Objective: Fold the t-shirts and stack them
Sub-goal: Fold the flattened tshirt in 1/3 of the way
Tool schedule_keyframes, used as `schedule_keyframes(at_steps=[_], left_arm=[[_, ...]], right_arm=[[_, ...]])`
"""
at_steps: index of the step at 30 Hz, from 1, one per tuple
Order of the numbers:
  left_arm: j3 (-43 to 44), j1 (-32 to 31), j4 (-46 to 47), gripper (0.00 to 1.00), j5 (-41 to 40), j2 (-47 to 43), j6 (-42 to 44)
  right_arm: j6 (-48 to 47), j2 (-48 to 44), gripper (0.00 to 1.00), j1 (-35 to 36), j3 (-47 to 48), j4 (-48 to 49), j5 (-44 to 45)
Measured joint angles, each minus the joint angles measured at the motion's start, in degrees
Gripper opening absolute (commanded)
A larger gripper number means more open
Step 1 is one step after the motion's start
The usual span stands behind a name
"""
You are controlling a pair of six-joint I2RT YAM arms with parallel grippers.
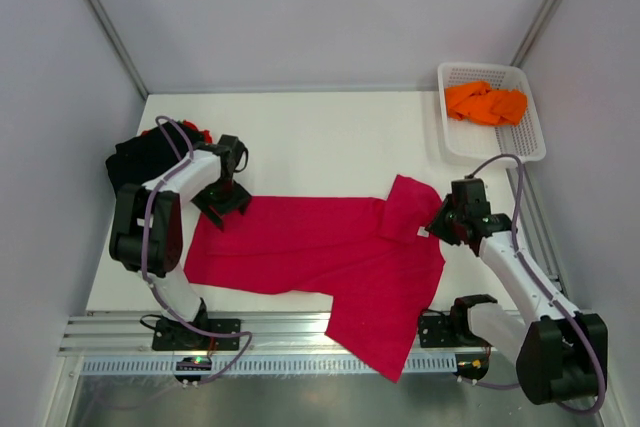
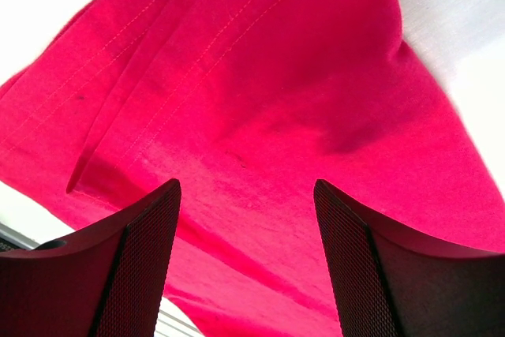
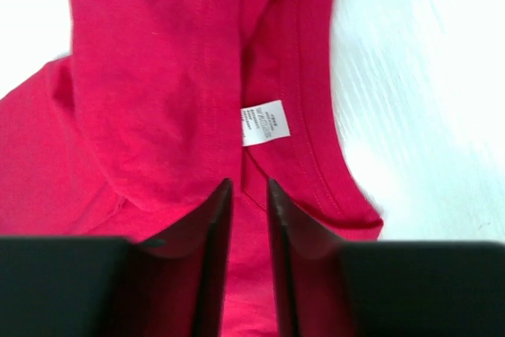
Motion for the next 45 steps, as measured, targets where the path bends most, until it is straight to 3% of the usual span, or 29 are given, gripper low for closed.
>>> schedule_keyframes(at_steps=[1,5,18,38,41,45], left_arm=[[0.00,0.00,0.20,0.70,0.13,0.04,0.00],[-0.02,0.00,0.44,0.70,0.28,0.28,0.00],[-0.35,0.00,0.68,0.69,0.37,0.31,0.09],[-0.33,0.00,0.63,0.69,0.28,1.36,0.74],[-0.31,0.00,0.63,0.69,0.31,1.60,0.72],[-0.11,0.00,0.68,0.69,0.33,2.08,0.72]], right_arm=[[-0.02,0.00,0.41,0.00,-0.66,-0.20,0.31],[0.15,0.66,0.43,0.00,-3.48,0.15,1.07],[0.31,9.09,0.43,0.00,-4.55,11.52,2.91],[0.57,21.18,0.43,0.00,2.91,20.46,5.86],[0.55,21.18,0.40,0.00,2.97,20.46,5.88],[0.33,21.18,0.24,0.00,2.97,20.55,5.79]])
